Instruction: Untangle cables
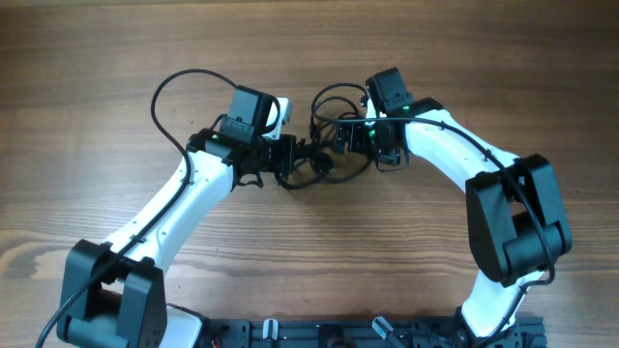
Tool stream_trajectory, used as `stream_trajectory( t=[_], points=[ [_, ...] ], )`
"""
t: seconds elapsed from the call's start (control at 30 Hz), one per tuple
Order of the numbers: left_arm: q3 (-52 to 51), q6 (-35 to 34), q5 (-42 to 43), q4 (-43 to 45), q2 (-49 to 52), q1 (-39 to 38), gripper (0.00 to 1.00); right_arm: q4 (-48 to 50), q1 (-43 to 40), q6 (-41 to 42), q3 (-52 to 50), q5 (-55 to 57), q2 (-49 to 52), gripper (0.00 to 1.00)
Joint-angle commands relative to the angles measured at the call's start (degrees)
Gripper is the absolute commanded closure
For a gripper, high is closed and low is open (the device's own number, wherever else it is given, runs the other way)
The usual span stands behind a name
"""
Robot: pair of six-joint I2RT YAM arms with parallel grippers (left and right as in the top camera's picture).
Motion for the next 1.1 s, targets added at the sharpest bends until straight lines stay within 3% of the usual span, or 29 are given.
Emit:
stream_trajectory(
  t=[0.0,0.3,1.07],
  points=[
    [0.17,-0.96,-4.20,1.18,0.81,-0.13,0.96,-0.81,-0.68,0.20,-0.70,2.29,0.59,0.00],
    [0.17,-6.99,-5.01,7.63,0.81,-0.15,0.96,-0.79,-0.68,0.20,-0.70,2.29,0.59,0.00],
    [0.17,-7.15,-5.03,6.49,0.81,-0.15,0.94,0.11,-0.68,0.24,-0.70,1.90,0.59,0.00]
  ],
)
